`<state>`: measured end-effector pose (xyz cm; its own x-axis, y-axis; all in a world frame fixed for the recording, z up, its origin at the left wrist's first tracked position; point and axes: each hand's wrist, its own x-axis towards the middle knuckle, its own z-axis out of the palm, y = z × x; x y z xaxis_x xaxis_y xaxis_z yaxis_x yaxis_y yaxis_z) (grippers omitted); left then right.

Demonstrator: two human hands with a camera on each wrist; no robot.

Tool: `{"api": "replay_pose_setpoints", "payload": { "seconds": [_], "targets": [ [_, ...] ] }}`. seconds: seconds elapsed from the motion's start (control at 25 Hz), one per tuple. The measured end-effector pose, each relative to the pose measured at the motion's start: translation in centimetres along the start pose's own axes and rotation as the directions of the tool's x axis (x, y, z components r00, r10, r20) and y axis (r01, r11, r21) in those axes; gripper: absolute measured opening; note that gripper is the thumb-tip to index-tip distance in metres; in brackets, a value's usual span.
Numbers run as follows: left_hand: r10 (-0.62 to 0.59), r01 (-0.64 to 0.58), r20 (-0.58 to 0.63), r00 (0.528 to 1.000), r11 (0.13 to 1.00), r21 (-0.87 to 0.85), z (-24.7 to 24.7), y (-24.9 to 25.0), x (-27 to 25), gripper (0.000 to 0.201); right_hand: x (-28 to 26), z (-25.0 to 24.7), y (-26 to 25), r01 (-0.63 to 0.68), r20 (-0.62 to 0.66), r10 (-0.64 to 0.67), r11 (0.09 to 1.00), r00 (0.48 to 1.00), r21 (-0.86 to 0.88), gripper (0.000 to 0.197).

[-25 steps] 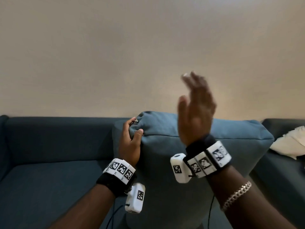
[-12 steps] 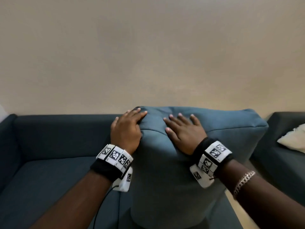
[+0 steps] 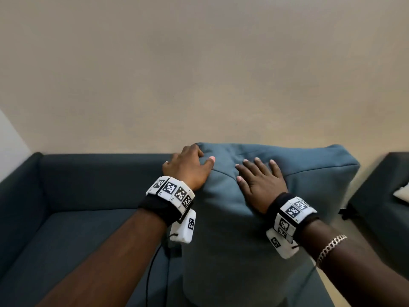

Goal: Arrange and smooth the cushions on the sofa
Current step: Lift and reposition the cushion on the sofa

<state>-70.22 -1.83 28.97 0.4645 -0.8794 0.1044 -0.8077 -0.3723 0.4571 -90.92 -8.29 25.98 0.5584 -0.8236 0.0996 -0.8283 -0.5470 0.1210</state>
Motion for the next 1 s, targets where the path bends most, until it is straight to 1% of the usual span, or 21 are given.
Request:
{"api": "replay_pose_setpoints", "payload": {
  "seconds": [0.04, 0.12, 0.16, 0.2, 0.24, 0.28, 0.32, 0.36, 0.4, 0.44, 0.48, 0.52, 0.6, 0.68, 0.72, 0.76, 0.8, 0.84, 0.88, 0.96, 1.0],
  "targets": [
    [0.006, -0.006, 0.001, 1.0, 1.0, 0.003, 0.6, -0.2, 0.0, 0.044, 0.4, -0.4, 0.5, 0.012, 0.043, -0.015, 0.998, 0.999, 0.064, 0.067],
    [0.002, -0.004, -0.054, 0.999, 0.999, -0.043, 1.5, -0.6, -0.4, 0.043, 1.2, -5.0, 2.7, 0.075, -0.236, 0.017, 0.923, 0.972, 0.377, 0.052],
    [0.01, -0.016, -0.102, 0.995, 0.998, -0.064, 1.7, -0.9, -0.4, 0.041, 1.0, -7.7, 3.7, 0.167, -0.479, 0.084, 0.873, 0.874, 0.457, 0.048],
    [0.019, -0.029, -0.129, 0.991, 0.997, -0.076, 2.0, -1.2, -0.4, 0.04, 0.3, -9.4, 4.5, 0.237, -0.657, 0.202, 0.824, 0.726, 0.515, 0.043],
    [0.022, -0.036, -0.139, 0.99, 0.995, -0.097, 2.0, -1.6, -0.5, 0.039, -0.1, -9.6, 5.1, 0.254, -0.741, 0.289, 0.812, 0.607, 0.525, 0.041],
    [0.024, -0.041, -0.145, 0.989, 0.992, -0.117, 2.1, -2.1, -0.4, 0.038, -0.3, -8.5, 5.5, 0.145, -0.746, 0.324, 0.862, 0.582, 0.487, 0.043],
    [0.022, -0.043, -0.155, 0.988, 0.991, -0.131, 2.2, -2.7, -0.3, 0.036, -0.2, -6.4, 5.4, -0.017, -0.659, 0.288, 0.923, 0.695, 0.385, 0.052],
    [0.027, -0.047, -0.16, 0.987, 0.992, -0.121, 2.3, -3.2, -0.2, 0.035, -0.1, -3.4, 5.0, -0.125, -0.416, 0.225, 0.959, 0.881, 0.255, 0.067],
    [0.042, -0.056, -0.143, 0.989, 0.994, -0.097, 2.7, -3.6, -0.3, 0.034, 0.1, 0.1, 5.1, -0.147, -0.141, 0.171, 0.975, 0.975, 0.167, 0.083],
    [0.053, -0.062, -0.11, 0.992, 0.995, -0.081, 3.4, -4.1, -0.4, 0.035, 0.6, 2.4, 5.6, -0.139, -0.006, 0.142, 0.978, 0.99, 0.154, 0.09],
    [0.056, -0.065, -0.102, 0.993, 0.994, -0.086, 4.1, -4.4, -0.5, 0.037, 1.3, 3.0, 6.3, -0.126, 0.03, 0.122, 0.979, 0.992, 0.163, 0.089],
    [0.057, -0.069, -0.117, 0.991, 0.992, -0.102, 4.7, -4.9, -0.7, 0.04, 1.6, 2.6, 6.9, -0.1, 0.007, 0.101, 0.975, 0.995, 0.199, 0.085],
    [0.058, -0.09, -0.209, 0.976, 0.985, -0.147, 5.1, -6.0, -1.0, 0.049, 1.8, -0.3, 8.0, -0.08, -0.207, 0.15, 0.947, 0.967, 0.312, 0.071],
    [0.052, -0.106, -0.251, 0.967, 0.973, -0.206, 4.7, -7.1, -1.0, 0.055, 1.4, -1.7, 10.8, -0.203, -0.422, 0.394, 0.88, 0.817, 0.428, 0.048],
    [0.045, -0.1, -0.247, 0.968, 0.971, -0.215, 4.4, -7.8, -1.0, 0.056, 0.9, -1.8, 12.2, -0.301, -0.415, 0.536, 0.806, 0.735, 0.509, 0.046],
    [0.024, -0.072, -0.242, 0.97, 0.979, -0.192, 4.0, -8.3, -1.1, 0.054, 0.4, -1.7, 13.0, -0.371, -0.315, 0.667, 0.676, 0.675, 0.637, 0.051],
    [-0.004, -0.033, -0.25, 0.968, 0.989, -0.143, 3.8, -8.5, -1.2, 0.049, 0.3, -1.2, 13.2, -0.38, -0.167, 0.741, 0.508, 0.651, 0.773, 0.057],
    [-0.028, 0.006, -0.262, 0.965, 0.996, -0.085, 3.4, -8.5, -1.4, 0.046, 0.6, -0.5, 12.7, -0.343, -0.024, 0.743, 0.337, 0.669, 0.877, 0.059],
    [-0.028, 0.016, -0.27, 0.962, 0.999, -0.049, 3.0, -7.9, -1.6, 0.046, 0.7, 0.0, 11.9, -0.3, 0.045, 0.699, 0.246, 0.714, 0.922, 0.056],
    [0.114, -0.119, -0.237, 0.965, 0.993, -0.004, 2.1, -5.0, -2.3, 0.06, 0.5, -0.1, 10.0, -0.123, -0.017, 0.574, 0.203, 0.818, 0.972, 0.047],
    [0.238, -0.234, -0.191, 0.952, 0.971, 0.047, 1.8, -3.0, -2.8, 0.077, 0.2, -0.4, 9.4, -0.002, -0.046, 0.502, 0.094, 0.864, 0.996, 0.042]
  ]
}}
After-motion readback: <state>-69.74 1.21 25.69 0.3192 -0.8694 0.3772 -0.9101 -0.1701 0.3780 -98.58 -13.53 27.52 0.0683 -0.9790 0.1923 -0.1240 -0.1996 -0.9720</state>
